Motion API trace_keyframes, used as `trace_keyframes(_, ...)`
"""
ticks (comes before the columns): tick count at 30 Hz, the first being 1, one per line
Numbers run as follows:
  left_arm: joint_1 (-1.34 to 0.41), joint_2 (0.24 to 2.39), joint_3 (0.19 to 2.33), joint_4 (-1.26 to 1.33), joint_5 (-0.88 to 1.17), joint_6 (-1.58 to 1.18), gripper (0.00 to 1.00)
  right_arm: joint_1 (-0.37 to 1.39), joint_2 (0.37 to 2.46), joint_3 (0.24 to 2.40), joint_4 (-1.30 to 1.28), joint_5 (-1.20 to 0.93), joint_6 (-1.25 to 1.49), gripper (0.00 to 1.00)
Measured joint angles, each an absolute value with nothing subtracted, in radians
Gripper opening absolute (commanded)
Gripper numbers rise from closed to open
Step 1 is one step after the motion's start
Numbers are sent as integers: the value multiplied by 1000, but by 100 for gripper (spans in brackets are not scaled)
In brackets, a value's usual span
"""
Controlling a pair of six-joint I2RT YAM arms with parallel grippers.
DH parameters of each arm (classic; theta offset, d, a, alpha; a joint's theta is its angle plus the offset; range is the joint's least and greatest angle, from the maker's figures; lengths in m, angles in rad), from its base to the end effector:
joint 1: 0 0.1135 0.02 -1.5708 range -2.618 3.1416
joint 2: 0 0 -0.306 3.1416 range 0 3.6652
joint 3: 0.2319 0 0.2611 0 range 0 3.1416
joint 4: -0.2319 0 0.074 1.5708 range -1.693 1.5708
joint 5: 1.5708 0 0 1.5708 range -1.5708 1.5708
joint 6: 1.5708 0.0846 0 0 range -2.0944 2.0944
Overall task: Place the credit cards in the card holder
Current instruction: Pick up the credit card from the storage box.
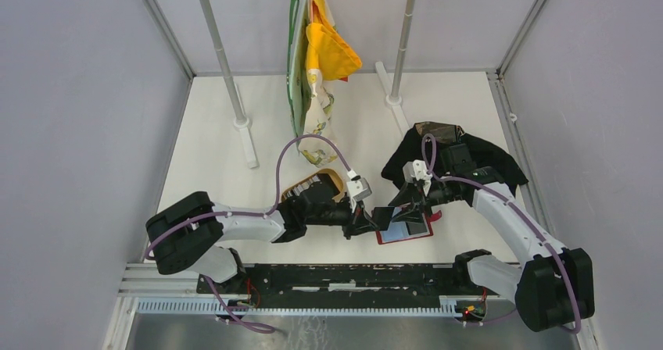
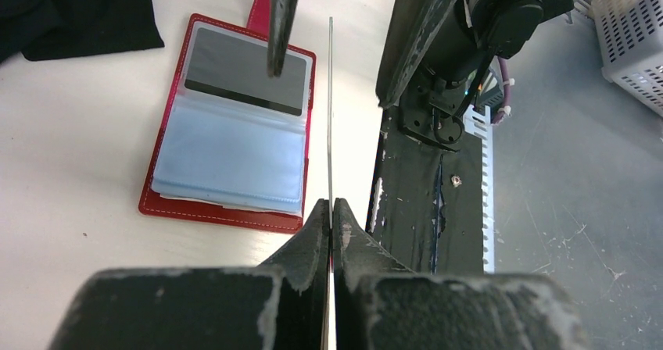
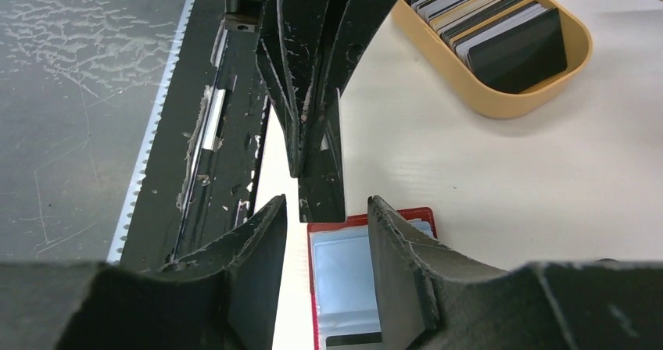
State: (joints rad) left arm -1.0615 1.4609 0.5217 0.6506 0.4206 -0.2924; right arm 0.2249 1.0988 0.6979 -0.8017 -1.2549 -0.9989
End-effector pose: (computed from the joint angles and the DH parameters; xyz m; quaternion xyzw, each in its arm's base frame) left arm 0.1307 -0.3049 0.2050 0.4098 0.6797 -0.4968 0.3511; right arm 0.1520 0.1173 0.2486 -0.5451 0.5897 0.4785 0.3551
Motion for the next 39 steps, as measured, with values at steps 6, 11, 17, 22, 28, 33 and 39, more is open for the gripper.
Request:
trace_keyframes(6,-1061,1462,541,630,422,-292,2,242,1099,693,-788,-1244,-981,37)
trace_keyframes(11,-1061,1462,543,626,422,-292,2,242,1099,691,-779,-1238,-970,36)
trace_keyframes(17,-1061,1464,544,623,422,-292,3,242,1095,691,-772,-1233,-964,27)
trace_keyframes(22,-1061,1472,550,622,421,-292,14,242,1091,691,-771,-1230,-957,2)
trace_keyframes(28,-1060,1470,549,618,379,-294,38,244,1087,691,-780,-1220,-956,0)
trace_keyframes(33,-1061,1388,493,621,284,-294,46,241,1069,691,-781,-1185,-959,0)
trace_keyframes(39,-1060,1237,399,623,160,-295,63,210,1060,692,-796,-1134,-978,0)
